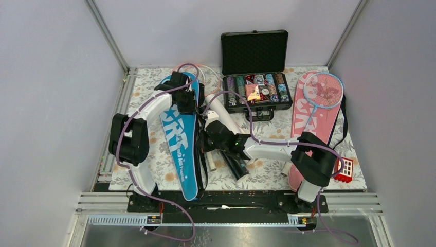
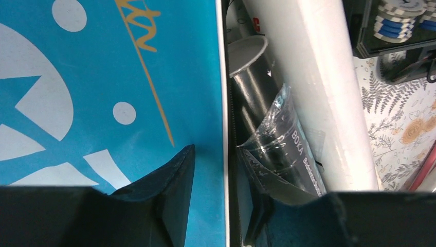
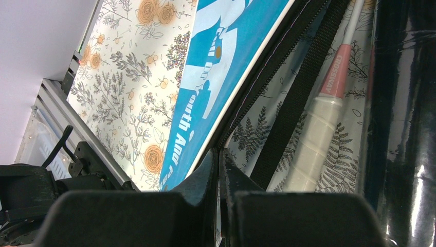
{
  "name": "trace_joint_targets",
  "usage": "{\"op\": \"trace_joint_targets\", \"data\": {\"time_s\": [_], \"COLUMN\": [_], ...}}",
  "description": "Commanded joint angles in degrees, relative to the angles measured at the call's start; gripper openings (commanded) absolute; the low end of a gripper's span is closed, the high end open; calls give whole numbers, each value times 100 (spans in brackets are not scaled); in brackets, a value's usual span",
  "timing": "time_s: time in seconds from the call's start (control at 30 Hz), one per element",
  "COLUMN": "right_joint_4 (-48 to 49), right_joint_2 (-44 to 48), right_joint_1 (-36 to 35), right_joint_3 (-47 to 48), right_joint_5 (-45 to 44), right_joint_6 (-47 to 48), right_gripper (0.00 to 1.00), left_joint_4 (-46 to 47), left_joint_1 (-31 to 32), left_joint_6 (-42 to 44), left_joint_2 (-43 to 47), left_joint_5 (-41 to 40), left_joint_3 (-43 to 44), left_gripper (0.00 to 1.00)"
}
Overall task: Pack up the badminton gear
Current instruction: Place the racket in the racket bag, then pick up the racket from the racket bag.
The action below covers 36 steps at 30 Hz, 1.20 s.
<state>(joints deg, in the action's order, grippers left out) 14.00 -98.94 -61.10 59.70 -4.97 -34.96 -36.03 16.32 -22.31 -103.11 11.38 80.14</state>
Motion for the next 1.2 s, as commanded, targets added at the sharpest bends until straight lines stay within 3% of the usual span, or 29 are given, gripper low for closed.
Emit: {"op": "trace_joint_targets", "data": {"time_s": [0.0, 0.17, 0.57, 0.6, 0.7, 0.83, 1.03, 1.17], "right_joint_4": [354, 299, -139, -237, -791, -1542, -2839, -3458], "right_joint_2": [295, 355, 531, 531, 666, 1167, 1979, 2368], "right_joint_1": [-7, -7, 80, 94, 151, 464, 1530, 2528], "right_joint_3": [76, 45, -244, -204, 16, 146, 212, 180], "right_joint_5": [-135, -144, -664, -638, -595, -385, -345, -1013], "right_joint_6": [40, -7, -533, -511, -418, -260, 440, 852], "right_gripper": [0, 0, 0, 2, 24, 39, 47, 52], "left_joint_4": [139, 50, -584, -593, -611, -473, -201, -118], "left_joint_1": [-16, -14, -29, -24, -40, -52, -117, -210], "left_joint_6": [11, -15, -55, -51, -75, -119, -324, -476], "left_joint_2": [-220, -61, 1099, 1174, 1467, 1964, 2685, 3094], "left_joint_5": [68, 37, -312, -323, -402, -384, -248, -225], "left_joint_3": [269, 369, 367, 283, 68, -282, -694, -914], "left_gripper": [35, 0, 0, 0, 0, 0, 0, 0]}}
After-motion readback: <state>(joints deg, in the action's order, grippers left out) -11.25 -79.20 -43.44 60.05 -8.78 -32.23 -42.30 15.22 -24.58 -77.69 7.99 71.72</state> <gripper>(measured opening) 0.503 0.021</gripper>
